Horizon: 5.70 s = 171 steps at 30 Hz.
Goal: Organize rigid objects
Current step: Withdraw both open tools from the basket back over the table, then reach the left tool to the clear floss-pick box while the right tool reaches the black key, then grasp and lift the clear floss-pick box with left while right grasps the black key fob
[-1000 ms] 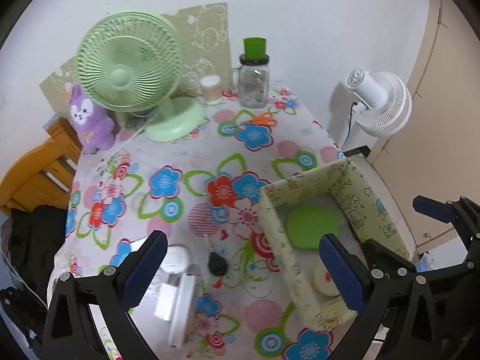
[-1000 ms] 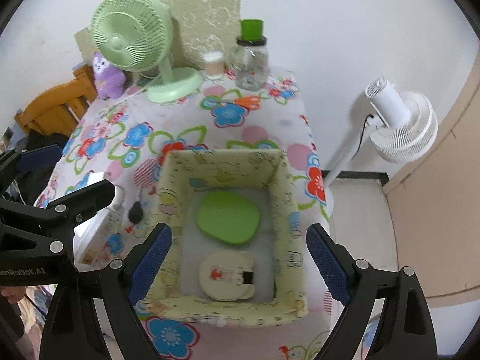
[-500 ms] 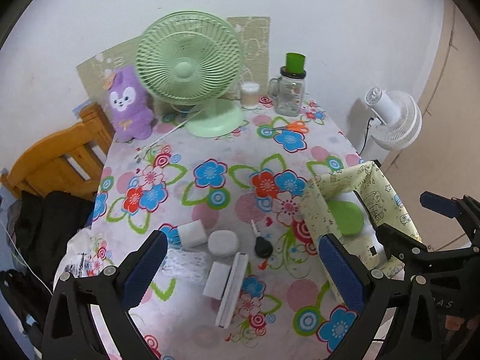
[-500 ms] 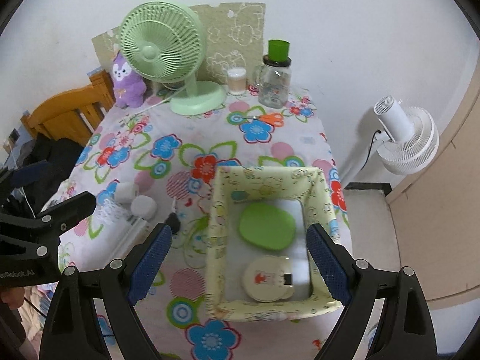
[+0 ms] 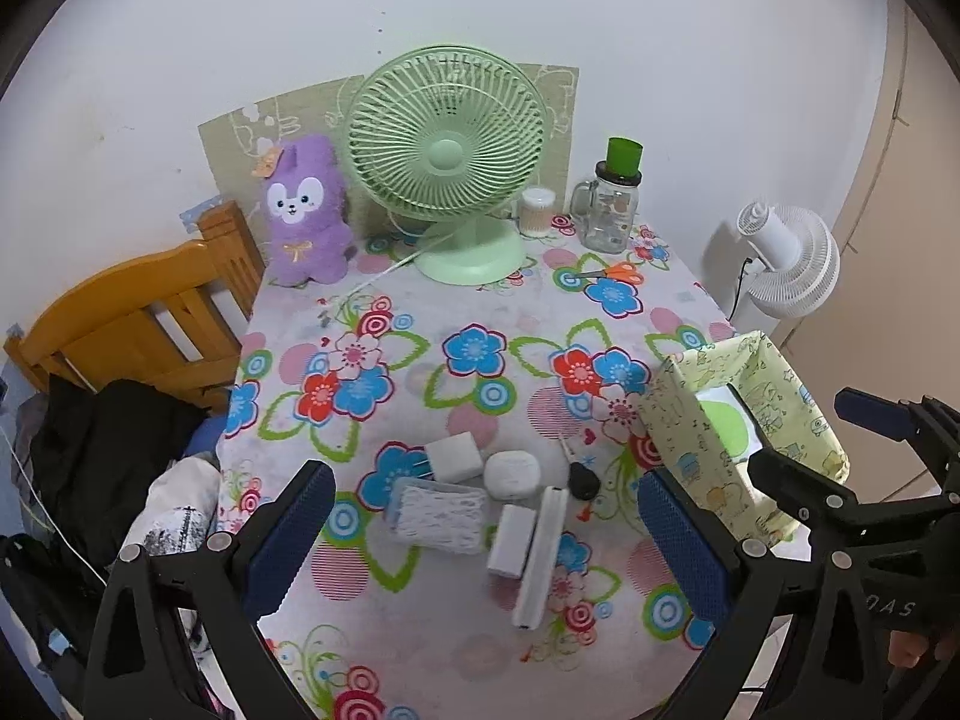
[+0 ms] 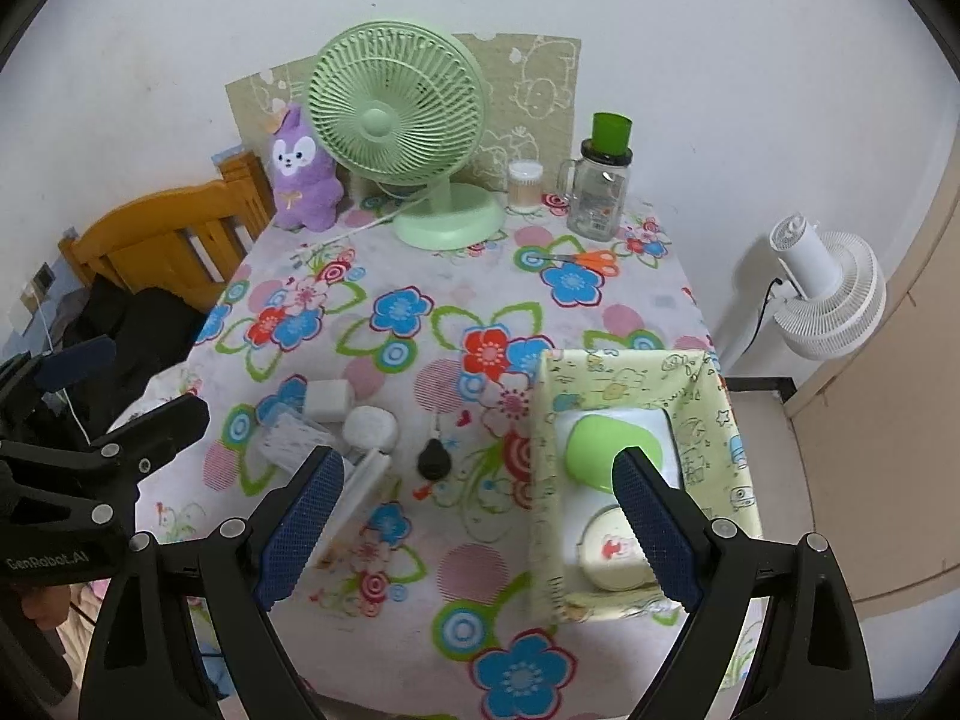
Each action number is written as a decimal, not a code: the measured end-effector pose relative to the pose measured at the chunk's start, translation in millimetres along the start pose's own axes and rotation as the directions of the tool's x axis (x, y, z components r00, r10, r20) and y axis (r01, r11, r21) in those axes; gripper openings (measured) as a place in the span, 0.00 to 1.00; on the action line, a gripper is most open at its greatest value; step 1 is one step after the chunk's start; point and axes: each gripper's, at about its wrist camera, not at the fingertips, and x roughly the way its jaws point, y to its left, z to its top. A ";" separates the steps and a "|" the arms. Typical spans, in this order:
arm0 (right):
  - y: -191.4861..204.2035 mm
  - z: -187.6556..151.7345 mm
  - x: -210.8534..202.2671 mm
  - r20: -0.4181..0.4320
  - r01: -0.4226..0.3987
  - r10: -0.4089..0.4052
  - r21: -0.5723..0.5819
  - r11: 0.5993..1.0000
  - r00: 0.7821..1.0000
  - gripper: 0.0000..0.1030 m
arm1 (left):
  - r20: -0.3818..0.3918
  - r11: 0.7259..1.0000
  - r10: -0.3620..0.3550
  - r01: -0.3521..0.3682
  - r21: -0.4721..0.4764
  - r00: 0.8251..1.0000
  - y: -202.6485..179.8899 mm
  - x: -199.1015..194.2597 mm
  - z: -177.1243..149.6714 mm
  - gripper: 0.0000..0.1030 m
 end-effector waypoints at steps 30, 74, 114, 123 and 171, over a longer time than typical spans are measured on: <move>55.6 -20.7 25.8 -0.089 0.035 -0.026 0.101 0.994 0.996 0.90 | -0.133 0.999 -0.041 0.039 -0.013 0.990 64.3 37.0 -31.6 0.99; 29.7 -13.0 185.6 -0.272 0.112 -0.114 -0.023 0.993 0.956 0.84 | -0.394 0.999 -0.017 0.027 0.021 0.919 46.2 198.1 -46.3 0.99; 24.1 -16.6 230.2 -0.355 0.062 -0.034 0.068 0.996 0.934 0.75 | -0.503 0.999 -0.032 0.031 -0.011 0.864 63.3 228.7 -59.0 0.87; 18.9 -23.3 229.2 -0.360 -0.001 0.047 0.129 0.992 0.932 0.69 | -0.503 0.999 -0.040 0.034 -0.020 0.863 64.0 230.2 -61.0 0.87; 62.0 -20.6 136.0 -0.242 0.031 -0.026 0.016 0.999 0.970 0.34 | -0.331 0.996 -0.077 0.087 0.016 0.941 43.4 127.5 -39.7 0.86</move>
